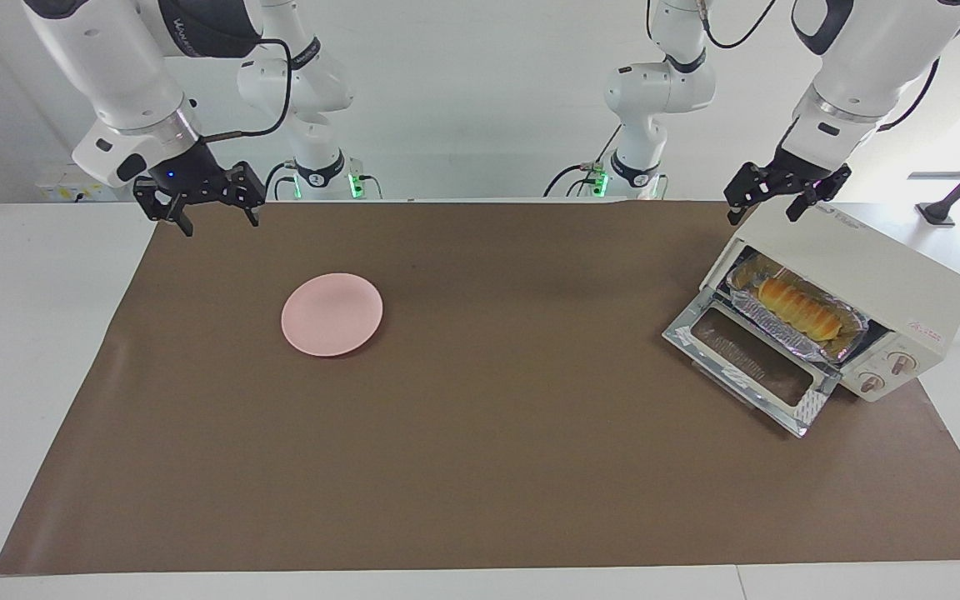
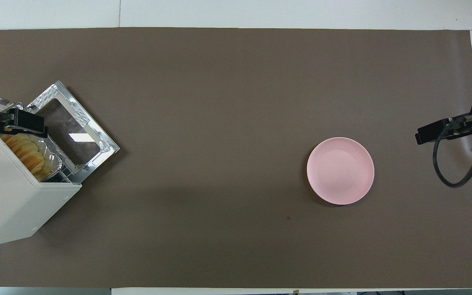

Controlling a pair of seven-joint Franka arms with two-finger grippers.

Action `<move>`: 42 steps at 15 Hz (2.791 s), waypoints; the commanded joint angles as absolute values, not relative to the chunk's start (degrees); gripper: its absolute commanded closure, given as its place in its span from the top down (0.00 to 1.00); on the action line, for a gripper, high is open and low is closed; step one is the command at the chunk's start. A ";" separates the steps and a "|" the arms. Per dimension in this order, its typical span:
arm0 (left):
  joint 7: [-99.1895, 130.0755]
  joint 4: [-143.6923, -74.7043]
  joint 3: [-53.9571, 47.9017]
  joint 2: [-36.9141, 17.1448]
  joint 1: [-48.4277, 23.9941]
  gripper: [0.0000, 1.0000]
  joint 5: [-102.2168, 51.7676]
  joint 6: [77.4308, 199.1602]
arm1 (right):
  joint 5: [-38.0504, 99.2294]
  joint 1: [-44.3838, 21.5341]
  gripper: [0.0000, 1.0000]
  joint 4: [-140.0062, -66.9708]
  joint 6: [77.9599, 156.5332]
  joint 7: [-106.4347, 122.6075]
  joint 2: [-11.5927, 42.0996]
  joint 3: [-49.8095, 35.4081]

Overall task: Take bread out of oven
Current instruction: 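Reach the left gripper into the toaster oven toward the foil tray, then close the left gripper on the foil tray edge inside the oven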

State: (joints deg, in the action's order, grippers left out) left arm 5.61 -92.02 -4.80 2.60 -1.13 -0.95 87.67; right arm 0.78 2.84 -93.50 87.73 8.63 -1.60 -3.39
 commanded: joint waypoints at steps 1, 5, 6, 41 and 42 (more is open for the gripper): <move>5.98 -92.72 -4.48 2.99 -1.50 1.00 -1.85 88.15 | 1.32 3.78 1.00 -94.31 87.28 9.40 -2.55 -3.87; 5.80 -93.07 -4.48 3.25 -1.49 1.00 -1.85 87.98 | 1.32 3.78 1.00 -94.31 87.28 9.40 -2.46 -3.87; 6.15 -93.69 -4.48 3.51 -1.58 1.00 -1.76 87.98 | 1.32 3.78 1.00 -94.31 87.28 9.40 -2.55 -3.87; 34.98 -101.34 -3.87 -15.38 0.97 1.00 17.14 102.30 | 1.32 3.78 1.00 -94.31 87.28 9.40 -2.55 -3.87; 34.98 -101.08 -3.87 -15.99 0.97 0.99 17.66 102.22 | 1.32 3.78 1.00 -94.31 87.28 9.40 -2.46 -3.87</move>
